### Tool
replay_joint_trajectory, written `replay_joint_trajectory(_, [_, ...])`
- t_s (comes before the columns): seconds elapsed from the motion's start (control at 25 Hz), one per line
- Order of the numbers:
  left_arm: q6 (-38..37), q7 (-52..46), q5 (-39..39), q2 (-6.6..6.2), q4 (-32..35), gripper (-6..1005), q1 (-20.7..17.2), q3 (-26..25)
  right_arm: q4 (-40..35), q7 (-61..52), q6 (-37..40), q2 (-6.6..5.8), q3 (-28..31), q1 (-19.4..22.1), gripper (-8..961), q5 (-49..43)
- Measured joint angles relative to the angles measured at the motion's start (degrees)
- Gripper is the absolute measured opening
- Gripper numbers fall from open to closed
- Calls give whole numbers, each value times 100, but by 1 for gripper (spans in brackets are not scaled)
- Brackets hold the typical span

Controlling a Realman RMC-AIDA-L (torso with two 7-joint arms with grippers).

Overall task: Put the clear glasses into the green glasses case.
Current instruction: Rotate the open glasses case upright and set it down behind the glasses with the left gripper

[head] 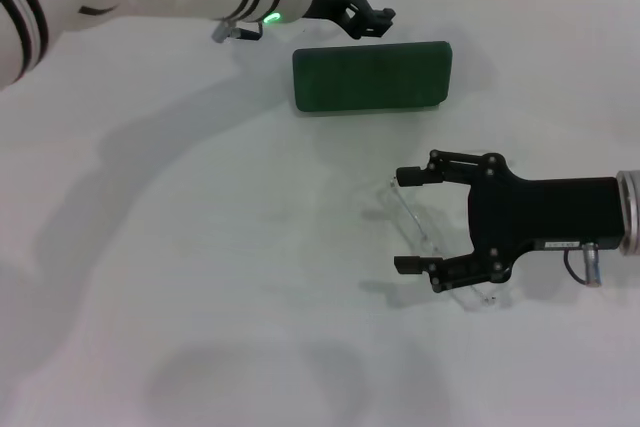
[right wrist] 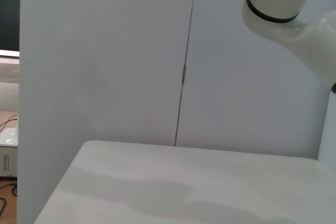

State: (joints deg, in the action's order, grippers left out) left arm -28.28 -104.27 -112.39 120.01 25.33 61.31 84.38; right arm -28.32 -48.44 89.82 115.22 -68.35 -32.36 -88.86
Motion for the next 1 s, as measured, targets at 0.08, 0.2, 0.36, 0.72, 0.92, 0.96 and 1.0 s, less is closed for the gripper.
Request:
replay_joint_trajectory(0.08, [19,-9,-84,11,-26,652,-3,30,2,1,0,0,-37,0,859,0])
replay_joint_trajectory(0.2, [-11,-31,-99,11,-48,652,-2,172,3,2,0,-1,-62,-2,858,0])
replay_joint_trajectory(0.36, [-120,-41,-99,11,-46,651,-6,300,3,2,0,0,-64,4,858,0])
replay_joint_trajectory(0.72, [-876,-45,-110,-16,440,651,-207,319,-18,-28,16,-48,-24,121,858,0])
replay_joint_trajectory(0.92, [-1452,-181,-527,-35,1067,650,-608,307,-48,-38,18,-55,-21,118,857,0])
replay_joint_trajectory(0.96, [-1528,-253,-649,-30,1142,650,-657,308,-48,-39,16,-58,-20,114,857,0])
replay_joint_trajectory(1.0, [-1586,-320,-756,-24,1200,650,-686,310,-49,-40,9,-60,-20,108,857,0])
